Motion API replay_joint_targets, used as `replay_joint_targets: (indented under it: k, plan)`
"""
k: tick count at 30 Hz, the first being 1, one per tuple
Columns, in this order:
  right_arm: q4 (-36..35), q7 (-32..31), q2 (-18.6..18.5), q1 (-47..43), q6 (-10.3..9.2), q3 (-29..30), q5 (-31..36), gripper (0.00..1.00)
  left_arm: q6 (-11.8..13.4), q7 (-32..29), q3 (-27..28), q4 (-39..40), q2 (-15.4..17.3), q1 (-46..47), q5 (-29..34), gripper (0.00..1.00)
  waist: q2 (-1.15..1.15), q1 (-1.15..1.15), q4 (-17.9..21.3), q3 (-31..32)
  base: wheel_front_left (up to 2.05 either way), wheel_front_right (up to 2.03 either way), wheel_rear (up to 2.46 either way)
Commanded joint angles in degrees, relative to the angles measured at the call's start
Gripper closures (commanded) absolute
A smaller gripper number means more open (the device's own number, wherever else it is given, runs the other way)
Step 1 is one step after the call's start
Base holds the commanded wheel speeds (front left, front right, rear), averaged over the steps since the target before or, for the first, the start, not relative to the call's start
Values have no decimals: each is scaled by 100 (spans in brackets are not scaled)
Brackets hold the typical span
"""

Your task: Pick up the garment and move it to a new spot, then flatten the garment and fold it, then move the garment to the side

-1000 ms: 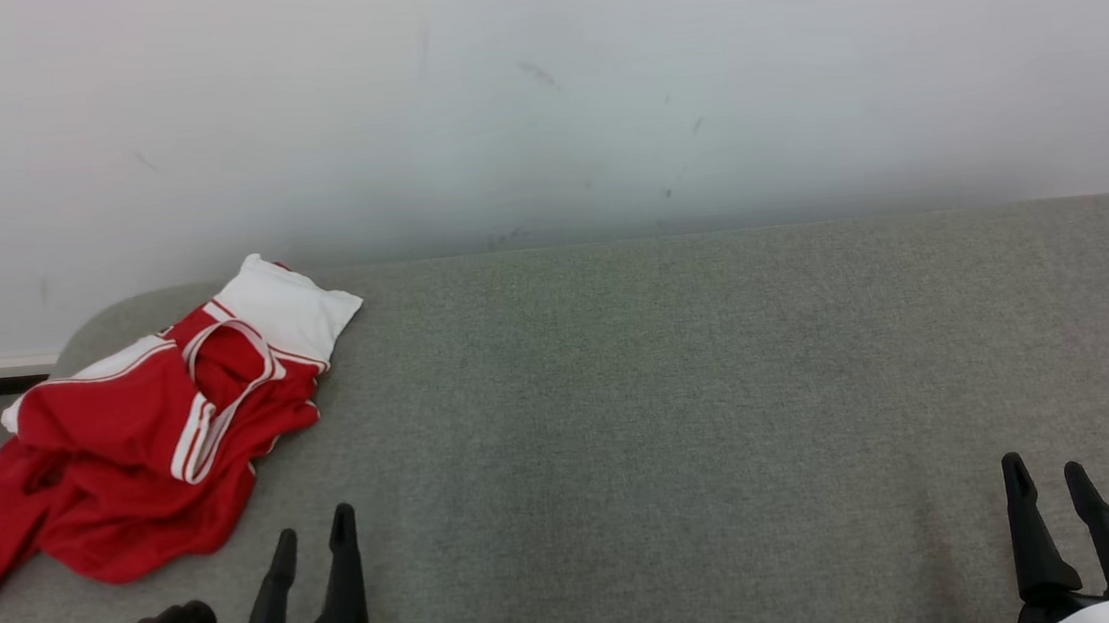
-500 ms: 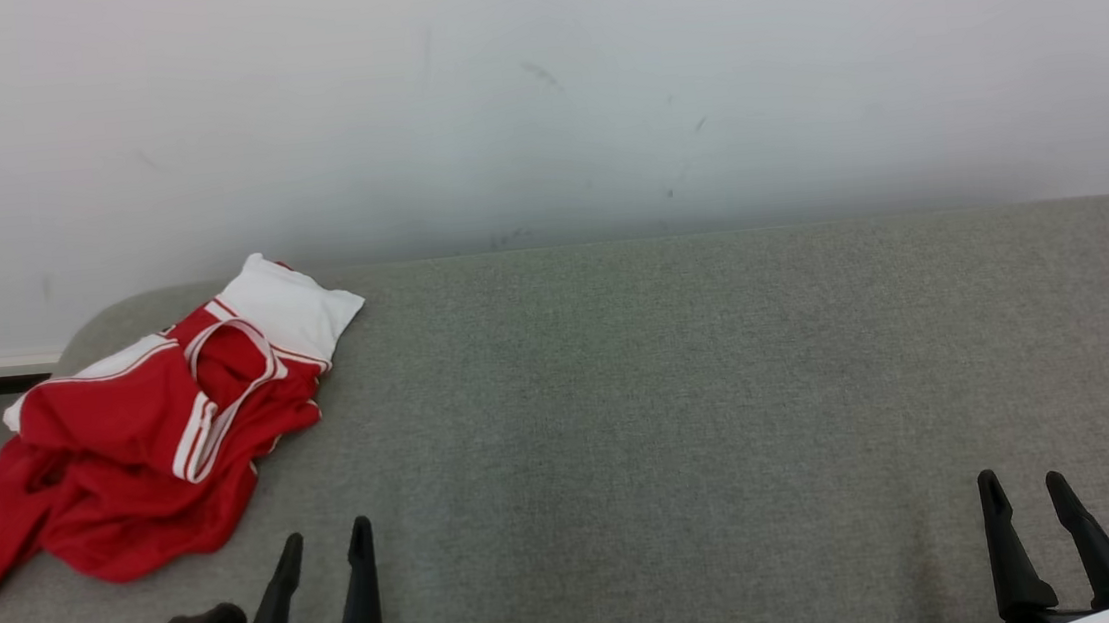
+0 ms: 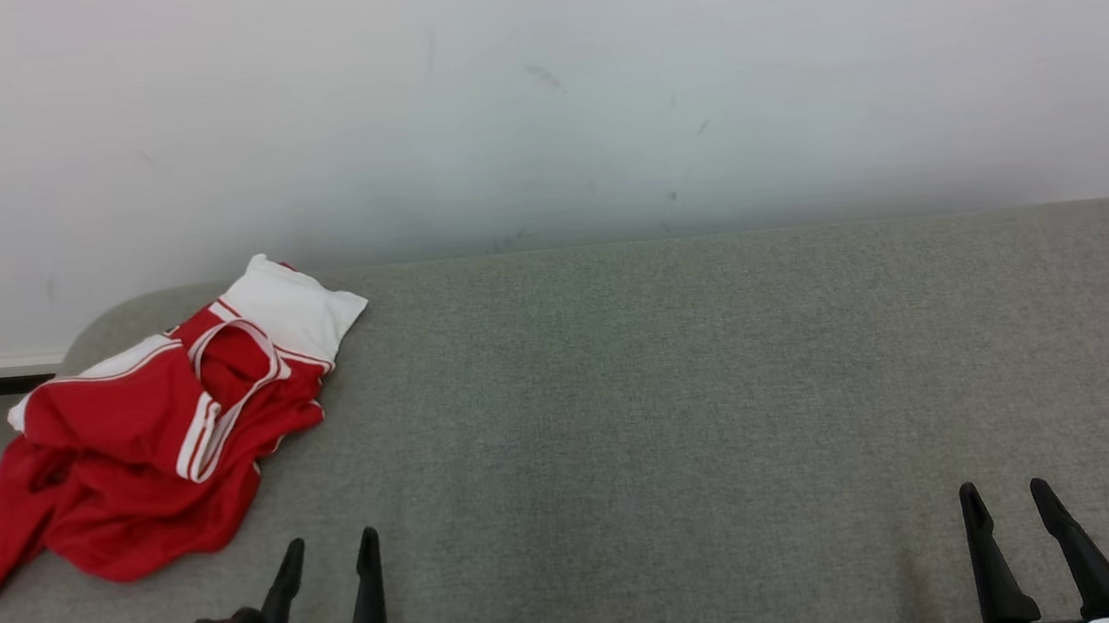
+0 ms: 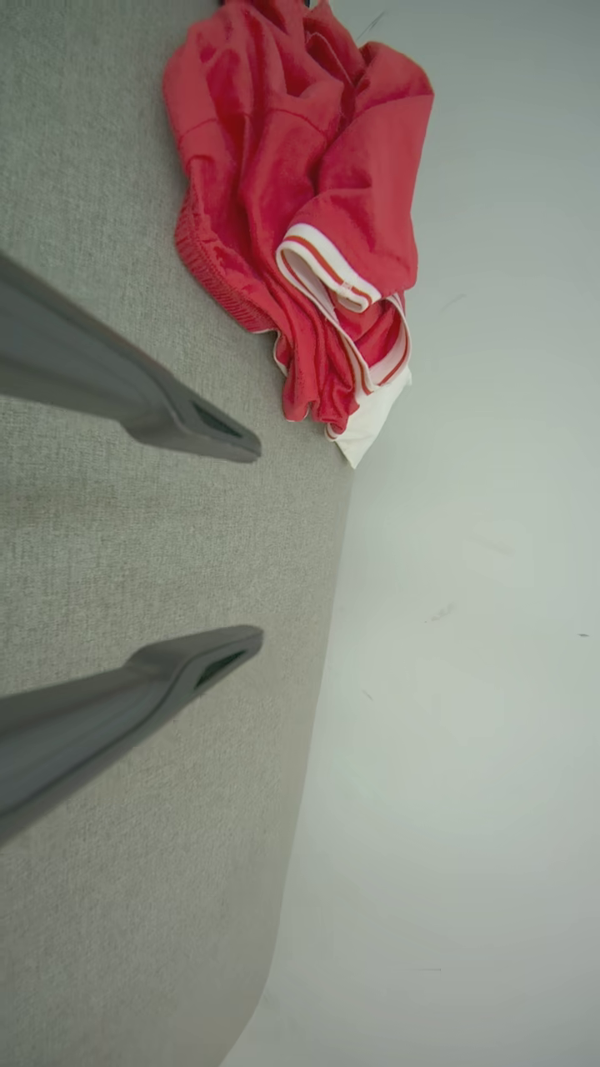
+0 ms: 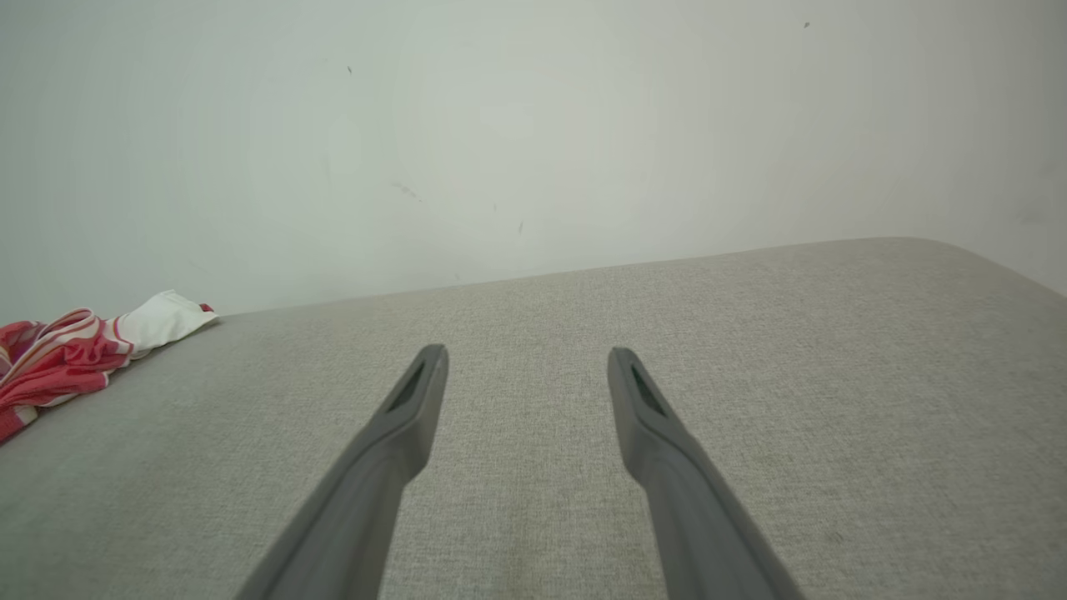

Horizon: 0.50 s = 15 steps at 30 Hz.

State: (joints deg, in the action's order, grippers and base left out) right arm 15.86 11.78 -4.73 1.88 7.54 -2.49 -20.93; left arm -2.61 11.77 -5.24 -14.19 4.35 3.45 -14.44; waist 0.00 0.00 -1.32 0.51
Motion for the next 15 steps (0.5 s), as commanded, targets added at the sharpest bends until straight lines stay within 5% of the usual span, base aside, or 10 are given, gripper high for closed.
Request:
replay_joint_targets:
  k: [1, 15]
  plan:
    - [-4, 56, -6, -33, -8, 1, 100, 0, 26, 62, 0, 0, 52, -41, 144, 0, 0, 0, 2, 2, 0, 0, 0]
    - [56, 211, 17, -115, -9, 111, 433, 0, 89, 226, 4, -106, 18, -109, 700, 0, 0, 0, 26, 42, 0, 0, 0]
